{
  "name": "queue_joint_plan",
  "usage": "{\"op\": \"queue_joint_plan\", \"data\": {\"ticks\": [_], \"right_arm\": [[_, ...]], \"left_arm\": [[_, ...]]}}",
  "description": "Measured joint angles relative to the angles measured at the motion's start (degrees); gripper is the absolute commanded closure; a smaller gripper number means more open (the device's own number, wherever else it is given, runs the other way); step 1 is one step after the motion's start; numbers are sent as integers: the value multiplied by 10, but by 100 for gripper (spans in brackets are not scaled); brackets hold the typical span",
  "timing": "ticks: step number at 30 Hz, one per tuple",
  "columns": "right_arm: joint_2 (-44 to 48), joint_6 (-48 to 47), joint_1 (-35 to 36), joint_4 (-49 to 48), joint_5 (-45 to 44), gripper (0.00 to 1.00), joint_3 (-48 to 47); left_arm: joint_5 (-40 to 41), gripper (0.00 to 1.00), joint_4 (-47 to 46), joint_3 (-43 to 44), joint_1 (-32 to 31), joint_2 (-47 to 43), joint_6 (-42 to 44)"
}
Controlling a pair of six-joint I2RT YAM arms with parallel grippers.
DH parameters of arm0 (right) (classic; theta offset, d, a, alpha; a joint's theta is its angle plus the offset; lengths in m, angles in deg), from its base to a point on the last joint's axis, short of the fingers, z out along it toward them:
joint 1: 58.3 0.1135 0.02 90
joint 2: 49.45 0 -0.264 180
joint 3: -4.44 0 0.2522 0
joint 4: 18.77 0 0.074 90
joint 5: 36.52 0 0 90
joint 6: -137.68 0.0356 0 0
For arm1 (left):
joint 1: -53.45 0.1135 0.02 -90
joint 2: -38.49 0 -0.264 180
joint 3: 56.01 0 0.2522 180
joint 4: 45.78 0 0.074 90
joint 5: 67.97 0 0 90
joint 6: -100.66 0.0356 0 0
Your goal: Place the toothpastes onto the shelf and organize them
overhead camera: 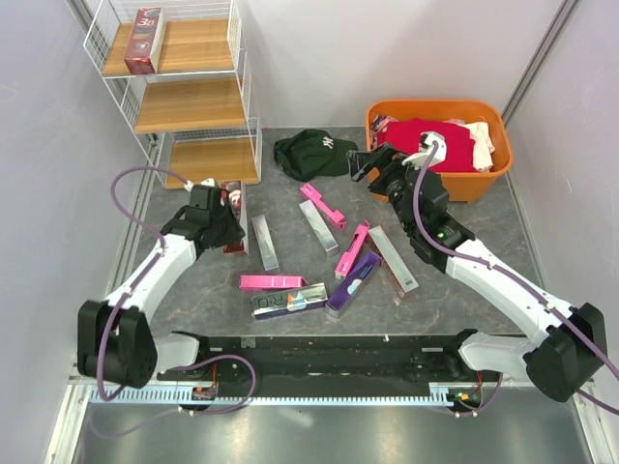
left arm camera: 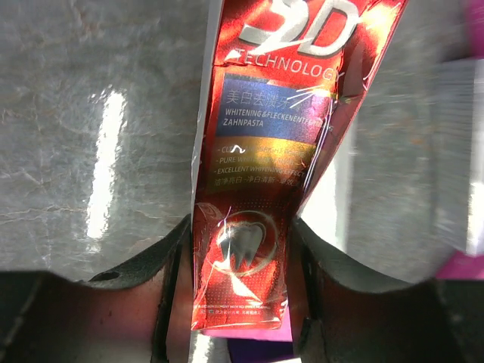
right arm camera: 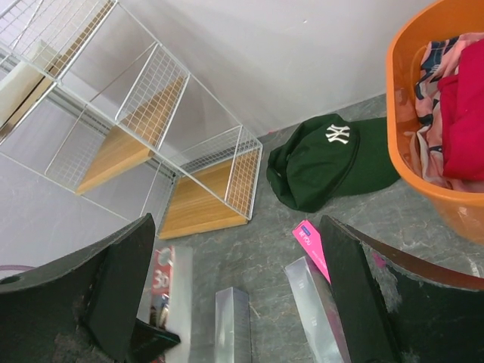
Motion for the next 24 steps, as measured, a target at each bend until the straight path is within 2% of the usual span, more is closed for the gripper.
{"op": "queue_joint_plan", "data": {"ticks": [4, 8, 16, 24], "right_arm": [[-7, 0, 0, 1, 23, 2, -2], [-21, -1, 0, 1, 69, 2, -14], [-54, -5, 0, -3, 190, 2, -57], [-85, 1, 0, -5, 255, 2, -73]], "left_arm": [[-24, 66, 9, 38, -9, -42, 2], [-51, 66, 14, 90, -34, -46, 2], [-90, 67, 28, 192, -132, -29, 2], [-110, 67, 21, 251, -222, 11, 2]]}}
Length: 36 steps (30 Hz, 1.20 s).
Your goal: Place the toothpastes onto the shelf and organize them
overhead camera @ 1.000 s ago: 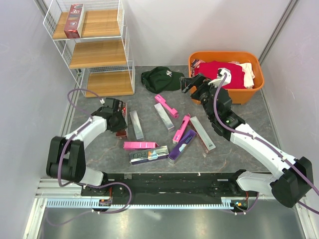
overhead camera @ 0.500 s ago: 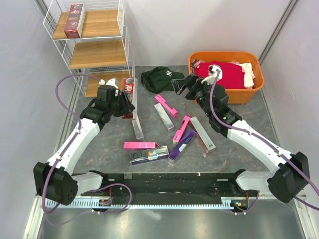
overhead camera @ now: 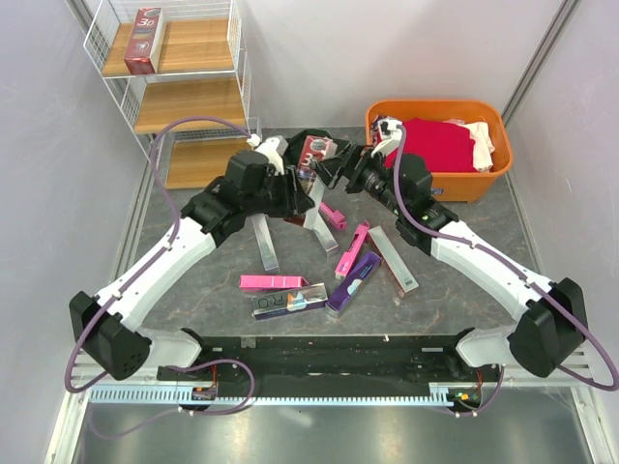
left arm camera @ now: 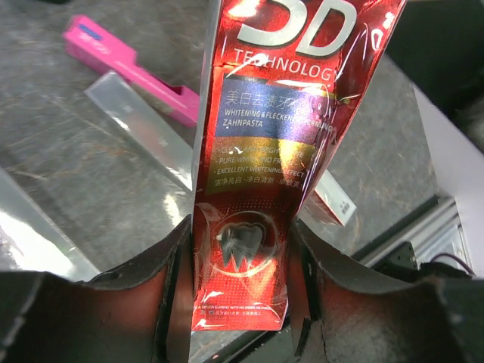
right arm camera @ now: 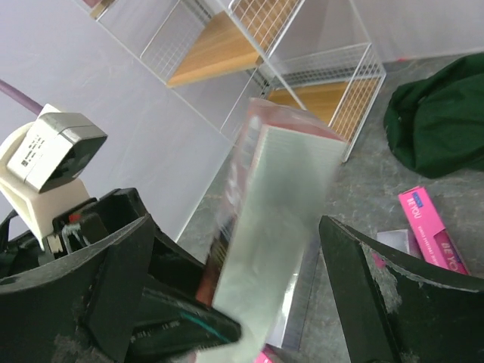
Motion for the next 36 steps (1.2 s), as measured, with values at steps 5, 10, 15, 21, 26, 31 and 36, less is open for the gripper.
{"op": "queue_joint_plan", "data": {"ticks": [5, 10, 15, 21, 26, 31, 36], "right_arm": [[-10, 8, -4, 5, 13, 2, 0], [-15, 11, -5, 7, 15, 11, 0], [-15, 13, -6, 12, 11, 26, 0], [-24, 25, -6, 9, 20, 54, -2], [-28, 45, -5, 0, 28, 61, -7], [-27, 43, -5, 1, 28, 62, -7], [-5, 28, -7, 21, -2, 61, -6]], "left_arm": [[13, 67, -3, 10, -35, 20, -1], [15, 67, -7, 10, -48, 21, -2], [14, 67, -10, 10, -51, 19, -3], [4, 62, -19, 10, -52, 4, -2], [4, 31, -32, -2, -52, -6, -2], [0, 13, -43, -7, -53, -18, -1], [-1, 0, -69, -7, -53, -40, -3]]}}
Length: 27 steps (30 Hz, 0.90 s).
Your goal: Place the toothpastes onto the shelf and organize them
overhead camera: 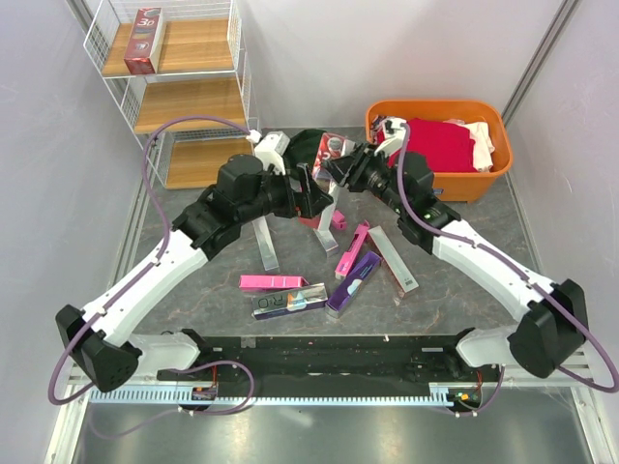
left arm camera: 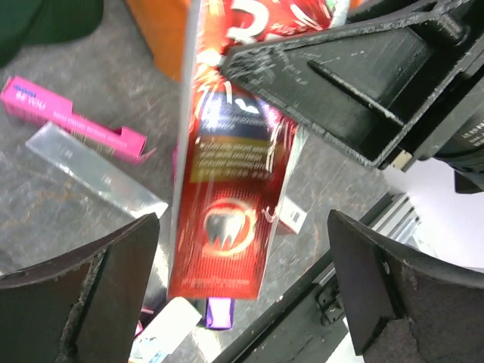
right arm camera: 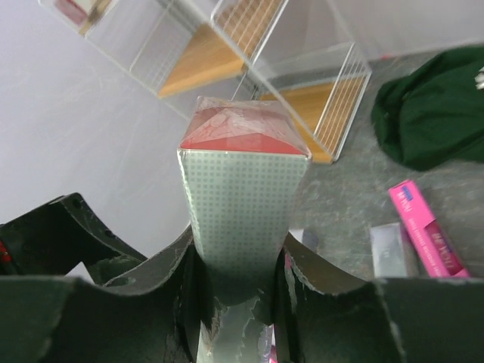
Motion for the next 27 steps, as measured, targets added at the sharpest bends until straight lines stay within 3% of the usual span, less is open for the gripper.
{"op": "queue_joint_plan", "data": {"ticks": [7, 14, 27], "right_arm": [[75, -18, -13, -1, -86, 61, 2], [139, -21, -17, -49, -159, 60, 10], [228, 5, -17, -156, -212, 55, 37]], "left_arm": [[-51, 0, -70, 2, 44, -30, -25], [-206, 0, -280, -81, 148, -47, -168], [-373, 0, -565, -123, 147, 15, -333]]}}
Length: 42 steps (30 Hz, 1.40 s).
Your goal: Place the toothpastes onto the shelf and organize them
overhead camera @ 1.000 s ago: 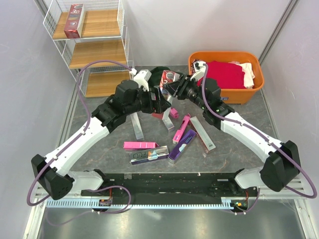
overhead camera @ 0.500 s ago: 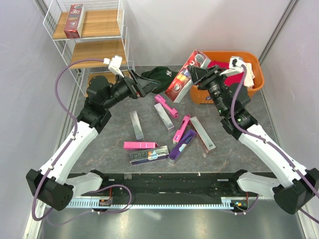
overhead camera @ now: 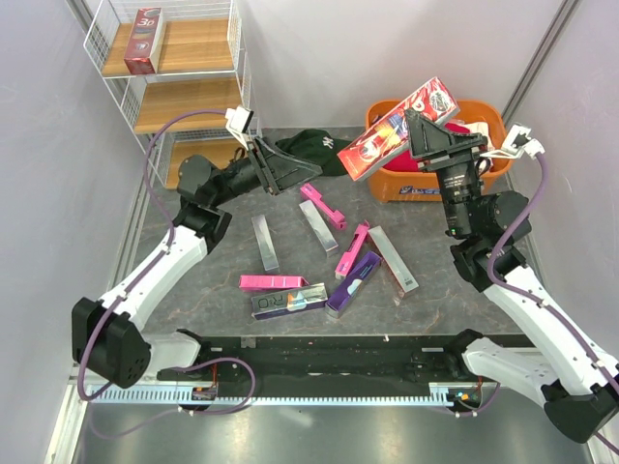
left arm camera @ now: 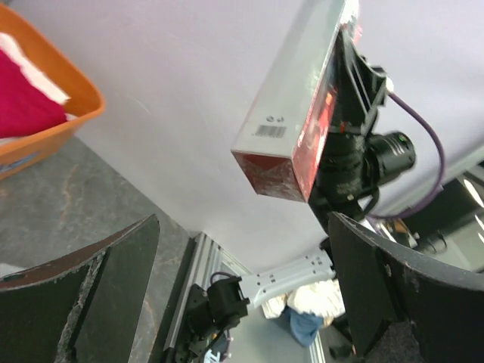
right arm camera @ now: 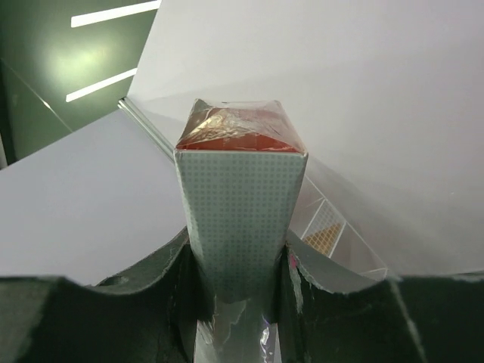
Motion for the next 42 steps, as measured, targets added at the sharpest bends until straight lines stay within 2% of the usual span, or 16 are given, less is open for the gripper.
{"op": "queue_joint_plan", "data": {"ticks": [8, 19, 26, 29, 30, 33, 35, 38, 39, 42], "right_arm": [[-10, 37, 0, -11, 23, 55, 0], [-26, 70, 0, -11, 55, 56, 0], [-32, 88, 0, -13, 68, 56, 0], [-38, 95, 0, -15, 71, 56, 0], [-40, 98, 0, -15, 73, 56, 0], [-42, 108, 0, -19, 80, 56, 0], [-43, 112, 0, -27, 85, 53, 0], [-43, 116, 0, -29, 86, 45, 0], [-45, 118, 0, -30, 85, 39, 0], [-49, 127, 0, -33, 84, 29, 0]], "left_arm": [[-52, 4, -108, 0, -33, 29, -33], [-62, 15, -141, 5, -47, 64, -48], [-60, 26, -156, 23, -65, 77, -57], [-58, 37, -160, 25, -74, 81, -60], [-56, 47, -161, 25, -75, 81, -60], [-50, 63, -162, 25, -79, 83, -69], [-49, 67, -166, 25, -80, 84, -79], [-48, 72, -169, 25, -80, 84, -81], [-47, 75, -168, 25, -80, 84, -80], [-45, 81, -160, 25, -78, 83, -78]]}}
